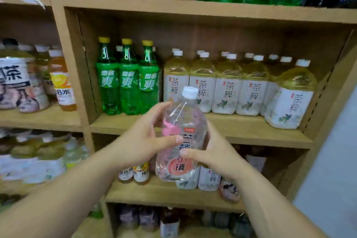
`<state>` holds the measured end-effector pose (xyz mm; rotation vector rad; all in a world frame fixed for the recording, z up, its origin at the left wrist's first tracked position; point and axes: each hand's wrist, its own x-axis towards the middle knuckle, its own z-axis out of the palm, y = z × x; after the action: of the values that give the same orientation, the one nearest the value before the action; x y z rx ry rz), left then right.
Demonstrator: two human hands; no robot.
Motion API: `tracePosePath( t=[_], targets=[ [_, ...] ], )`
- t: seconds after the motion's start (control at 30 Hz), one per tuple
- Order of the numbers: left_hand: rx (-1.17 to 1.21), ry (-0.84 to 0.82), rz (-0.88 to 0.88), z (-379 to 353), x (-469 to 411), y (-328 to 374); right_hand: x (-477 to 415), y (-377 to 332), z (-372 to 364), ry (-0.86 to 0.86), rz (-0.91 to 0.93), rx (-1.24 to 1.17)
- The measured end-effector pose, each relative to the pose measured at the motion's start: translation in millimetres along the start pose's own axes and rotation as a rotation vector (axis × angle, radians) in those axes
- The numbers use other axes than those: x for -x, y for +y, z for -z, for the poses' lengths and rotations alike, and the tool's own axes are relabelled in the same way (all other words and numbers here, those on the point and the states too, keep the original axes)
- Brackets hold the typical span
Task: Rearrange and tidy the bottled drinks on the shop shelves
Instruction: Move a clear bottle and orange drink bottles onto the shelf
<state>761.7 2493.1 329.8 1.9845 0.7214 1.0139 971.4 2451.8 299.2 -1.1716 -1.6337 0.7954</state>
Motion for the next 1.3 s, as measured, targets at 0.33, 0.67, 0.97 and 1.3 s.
tracePosePath(
  t=[0.33, 0.67, 0.97, 1.3],
  targets=[
    [-0.263, 0.043, 0.446, 25, 70, -165, 5, 137, -105, 0.069, -0.312, 0.017],
    [-0.529, 0.188, 0.471, 63, 73, -223, -32, 180, -165, 0.311, -0.486, 0.146],
    [-0.587, 0.228, 0.510, 59, 33, -246, -56, 189, -168, 0.292, -0.632, 0.346],
    [-0.478, 0.352, 0.509, 61, -1, -254, -59, 144, -166, 0.559, -0.292, 0.924]
  ],
)
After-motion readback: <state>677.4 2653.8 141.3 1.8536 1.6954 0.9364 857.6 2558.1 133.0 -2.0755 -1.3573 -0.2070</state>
